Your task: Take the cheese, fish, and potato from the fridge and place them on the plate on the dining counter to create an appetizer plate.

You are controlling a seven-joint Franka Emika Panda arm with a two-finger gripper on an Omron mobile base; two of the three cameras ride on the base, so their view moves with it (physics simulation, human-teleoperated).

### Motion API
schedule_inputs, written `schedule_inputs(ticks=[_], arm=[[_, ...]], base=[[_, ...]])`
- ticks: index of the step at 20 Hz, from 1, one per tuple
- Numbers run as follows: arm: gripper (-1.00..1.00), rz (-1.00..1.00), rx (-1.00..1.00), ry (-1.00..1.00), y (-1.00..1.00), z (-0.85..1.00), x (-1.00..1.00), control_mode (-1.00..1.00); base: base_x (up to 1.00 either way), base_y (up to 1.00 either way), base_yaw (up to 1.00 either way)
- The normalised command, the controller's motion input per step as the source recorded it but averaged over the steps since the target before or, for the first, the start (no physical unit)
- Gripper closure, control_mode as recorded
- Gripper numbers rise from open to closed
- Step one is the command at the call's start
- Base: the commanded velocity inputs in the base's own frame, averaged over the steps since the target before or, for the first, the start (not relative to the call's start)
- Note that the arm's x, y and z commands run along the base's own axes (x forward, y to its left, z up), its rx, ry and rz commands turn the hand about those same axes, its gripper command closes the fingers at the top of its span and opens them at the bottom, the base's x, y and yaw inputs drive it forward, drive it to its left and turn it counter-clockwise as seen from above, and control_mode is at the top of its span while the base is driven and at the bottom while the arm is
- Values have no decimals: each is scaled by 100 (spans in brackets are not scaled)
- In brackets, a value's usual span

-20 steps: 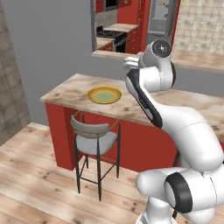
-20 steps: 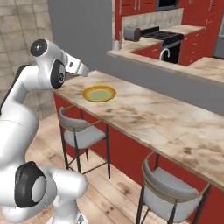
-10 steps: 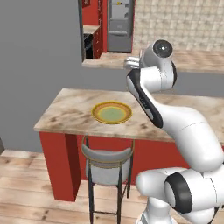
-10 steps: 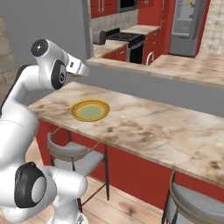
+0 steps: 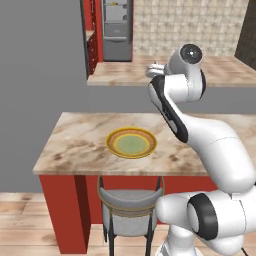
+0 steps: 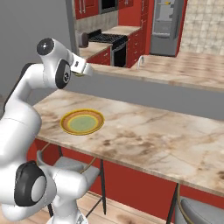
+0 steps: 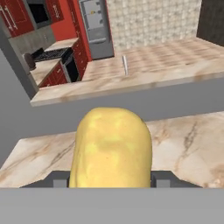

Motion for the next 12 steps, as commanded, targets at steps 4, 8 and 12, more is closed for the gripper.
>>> schedule_inputs(ticks=[4,8,12], arm=[[100,0,0,0,0,0,0,100],[100,-5,0,0,0,0,12,-100],[100,-1,0,11,0,-9,2,-100]], base=[[52,1,-13],[18,2,-7],[0,0,0]])
